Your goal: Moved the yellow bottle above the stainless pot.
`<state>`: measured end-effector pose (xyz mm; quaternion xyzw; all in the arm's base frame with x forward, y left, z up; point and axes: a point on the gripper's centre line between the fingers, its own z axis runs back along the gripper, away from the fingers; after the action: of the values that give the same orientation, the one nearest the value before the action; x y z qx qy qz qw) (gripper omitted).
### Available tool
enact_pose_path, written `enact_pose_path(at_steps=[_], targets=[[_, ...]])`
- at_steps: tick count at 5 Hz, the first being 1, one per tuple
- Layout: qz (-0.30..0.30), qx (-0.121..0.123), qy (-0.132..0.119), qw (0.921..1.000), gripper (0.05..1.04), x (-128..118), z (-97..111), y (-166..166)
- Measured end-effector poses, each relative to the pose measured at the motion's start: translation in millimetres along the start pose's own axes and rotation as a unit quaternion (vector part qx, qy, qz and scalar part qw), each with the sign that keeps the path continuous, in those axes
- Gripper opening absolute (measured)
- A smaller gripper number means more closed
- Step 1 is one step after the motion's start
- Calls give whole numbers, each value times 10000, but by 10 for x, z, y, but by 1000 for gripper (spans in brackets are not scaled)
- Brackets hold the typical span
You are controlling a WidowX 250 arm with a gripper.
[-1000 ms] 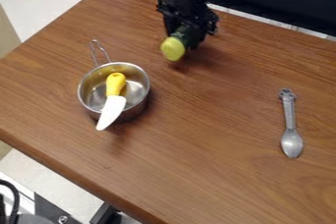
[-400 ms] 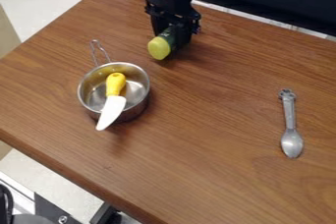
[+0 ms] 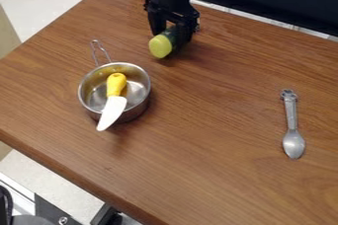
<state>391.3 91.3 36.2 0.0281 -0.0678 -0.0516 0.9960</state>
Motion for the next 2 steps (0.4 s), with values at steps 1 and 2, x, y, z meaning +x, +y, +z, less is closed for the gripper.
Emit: enact_pose_path(at_steps=[1,2], targets=[[-47,46,29,10000,1004,7,-47,-24],[-72,76,22,9999,999,0,-76,-30]])
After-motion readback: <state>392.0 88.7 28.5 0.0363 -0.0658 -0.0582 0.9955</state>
